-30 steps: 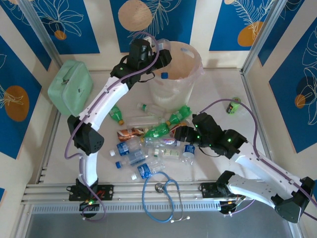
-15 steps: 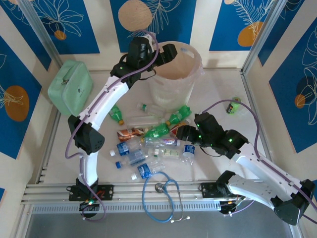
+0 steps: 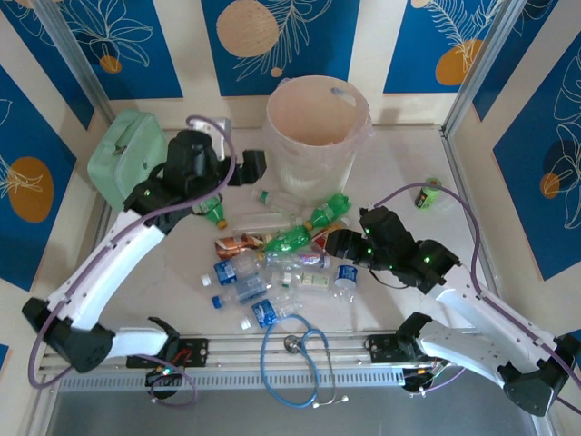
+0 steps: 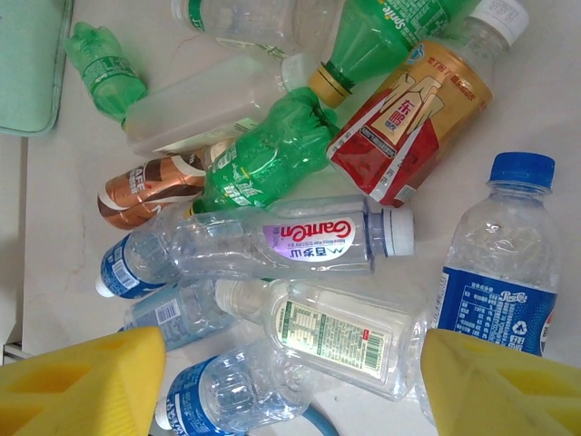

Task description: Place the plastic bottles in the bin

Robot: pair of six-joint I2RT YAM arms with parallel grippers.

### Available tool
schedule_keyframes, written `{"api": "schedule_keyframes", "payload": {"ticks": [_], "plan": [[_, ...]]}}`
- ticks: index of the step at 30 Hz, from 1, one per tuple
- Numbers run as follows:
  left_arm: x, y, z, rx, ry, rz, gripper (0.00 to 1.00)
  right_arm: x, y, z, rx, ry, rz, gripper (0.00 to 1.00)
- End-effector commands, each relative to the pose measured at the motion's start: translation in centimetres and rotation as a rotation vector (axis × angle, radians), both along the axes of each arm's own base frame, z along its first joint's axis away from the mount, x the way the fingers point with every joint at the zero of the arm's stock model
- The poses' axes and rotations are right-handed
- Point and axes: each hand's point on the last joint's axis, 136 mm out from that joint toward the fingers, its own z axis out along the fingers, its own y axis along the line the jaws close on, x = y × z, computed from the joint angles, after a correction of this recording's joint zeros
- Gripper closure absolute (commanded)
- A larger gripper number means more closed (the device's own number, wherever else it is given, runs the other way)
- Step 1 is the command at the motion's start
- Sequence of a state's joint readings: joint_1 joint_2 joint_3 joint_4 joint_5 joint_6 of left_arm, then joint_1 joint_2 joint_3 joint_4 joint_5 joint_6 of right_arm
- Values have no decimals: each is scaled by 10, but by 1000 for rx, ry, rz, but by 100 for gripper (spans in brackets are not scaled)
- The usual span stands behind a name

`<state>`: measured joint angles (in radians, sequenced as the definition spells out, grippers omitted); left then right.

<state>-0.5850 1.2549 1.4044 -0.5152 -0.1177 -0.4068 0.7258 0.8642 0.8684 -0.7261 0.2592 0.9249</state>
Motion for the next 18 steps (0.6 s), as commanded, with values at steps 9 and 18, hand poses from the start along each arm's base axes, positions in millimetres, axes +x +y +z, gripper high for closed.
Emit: {"api": "schedule_keyframes", "payload": {"ticks": [9,18], "plan": [[-6,9,-191,491,351,-179,11,1,5,3,37,14,-21,25],[12,2,-247,642,438,-248,10,-5,2,1,34,32,-25,25]]}}
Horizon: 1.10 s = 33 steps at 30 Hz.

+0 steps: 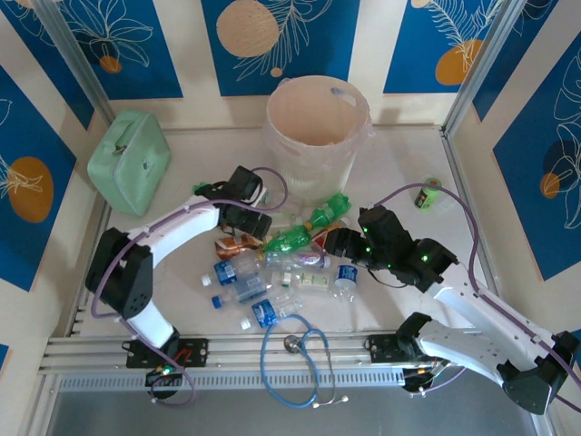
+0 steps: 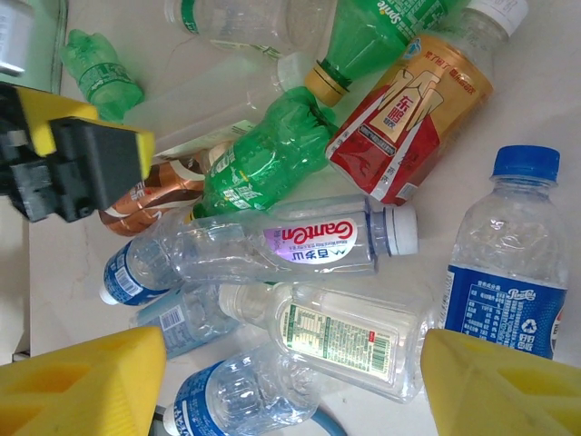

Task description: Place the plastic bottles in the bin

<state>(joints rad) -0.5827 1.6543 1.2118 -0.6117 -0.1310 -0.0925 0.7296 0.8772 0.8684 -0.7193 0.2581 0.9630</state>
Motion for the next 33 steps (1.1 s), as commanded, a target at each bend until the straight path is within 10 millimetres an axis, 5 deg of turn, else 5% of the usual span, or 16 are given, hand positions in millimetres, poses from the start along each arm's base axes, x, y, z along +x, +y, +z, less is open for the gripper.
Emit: {"api": "schedule_keyframes", "payload": {"ticks": [1,6,18,33], "plan": [[11,1,-4,61,-12,-56,9,-6,-1,3,20,8,-6,25],[18,2,-29,127,5,-106,3,-7,-2,2,30,6,-13,25],[37,-7,-52,169,-1,-190,1,-7,-4,4,23,9,-19,24],[37,-23,-6,42,-156,-270,0,-2,3,2,24,21,-9,22]]}}
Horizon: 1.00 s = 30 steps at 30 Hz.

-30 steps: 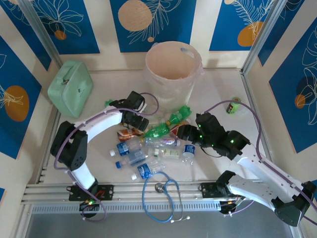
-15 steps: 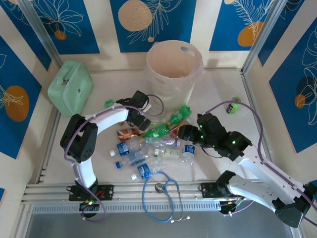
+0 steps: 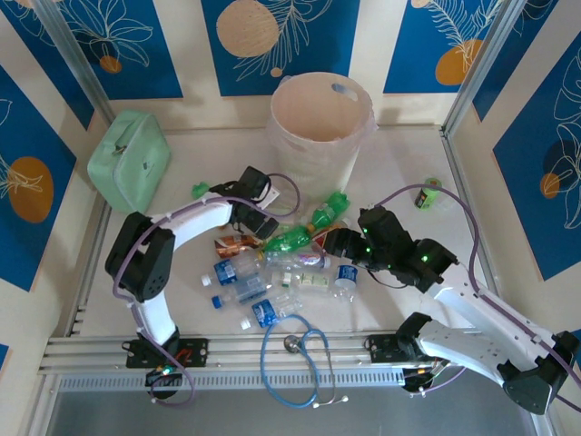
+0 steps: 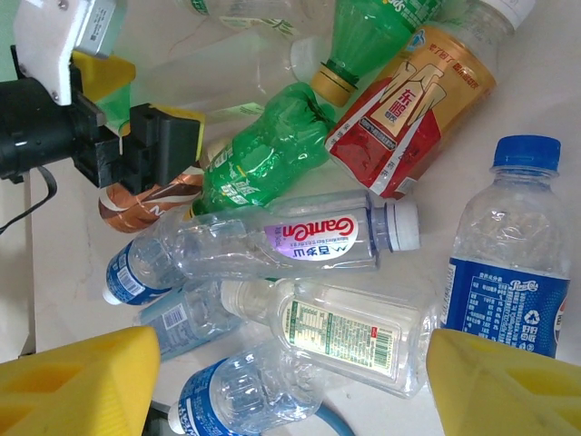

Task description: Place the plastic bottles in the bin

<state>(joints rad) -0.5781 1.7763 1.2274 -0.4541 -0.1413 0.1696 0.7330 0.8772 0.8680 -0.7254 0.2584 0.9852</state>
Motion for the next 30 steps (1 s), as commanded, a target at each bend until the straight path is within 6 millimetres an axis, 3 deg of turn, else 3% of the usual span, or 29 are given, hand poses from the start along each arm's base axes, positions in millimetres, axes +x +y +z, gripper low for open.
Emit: {"api": "schedule_keyframes", "payload": {"ticks": [1,10,19,24,30], "plan": [[6,-9,19,-62,-63,-62,0,-1,4,3,17,8,7,22],[1,-25,-3,-105,31,-170,0,-6,-5,10,3,-2,-8,22],[8,-14,-29,-43,63,-164,1,-8,-7,17,7,-5,-10,22],[8,-5,-34,-21,72,-144,6,-9,-8,16,2,-6,-12,22],[11,1,-31,-8,52,-128,19,-7,-6,15,12,-9,-11,22]]}}
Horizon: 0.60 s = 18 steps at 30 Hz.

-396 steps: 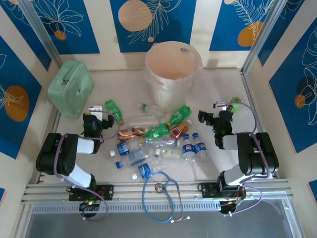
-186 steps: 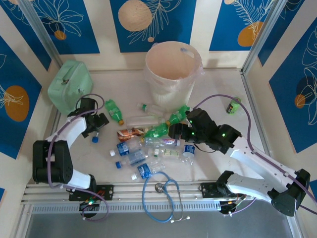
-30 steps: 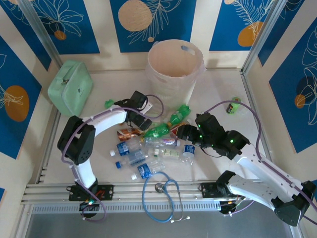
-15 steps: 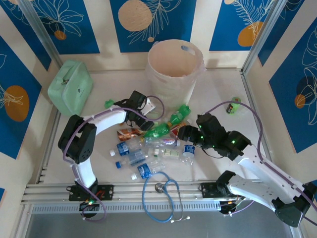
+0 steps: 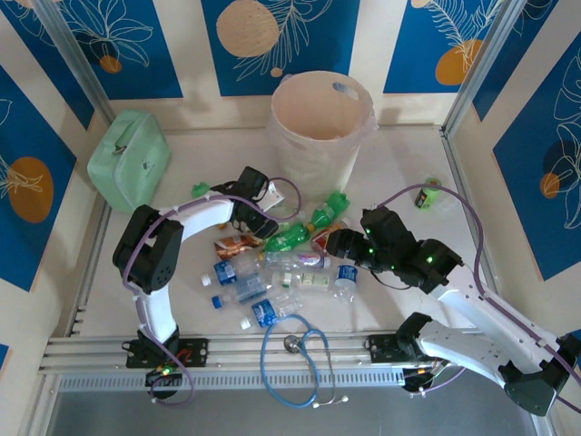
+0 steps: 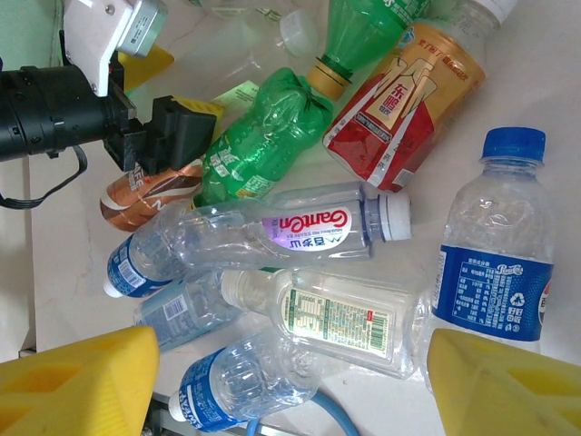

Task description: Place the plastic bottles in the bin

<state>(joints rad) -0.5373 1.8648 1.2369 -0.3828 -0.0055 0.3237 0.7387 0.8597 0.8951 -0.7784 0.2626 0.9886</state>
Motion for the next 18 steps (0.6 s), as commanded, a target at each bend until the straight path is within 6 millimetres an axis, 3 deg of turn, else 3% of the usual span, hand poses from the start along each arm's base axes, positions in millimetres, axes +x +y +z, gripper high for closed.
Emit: {"api": "schedule_keyframes", "payload": {"ticks": [1,10,18], "plan": [[3,14,-3,29,10,31,21,-1,-2,9,17,-17,-10,22],[1,17,21,21,-24,36,40,-2,-5,7,26,-22,-25,22],[-5,21,58,-2,-76,44,59,-2,-5,7,32,-29,-27,22]]}}
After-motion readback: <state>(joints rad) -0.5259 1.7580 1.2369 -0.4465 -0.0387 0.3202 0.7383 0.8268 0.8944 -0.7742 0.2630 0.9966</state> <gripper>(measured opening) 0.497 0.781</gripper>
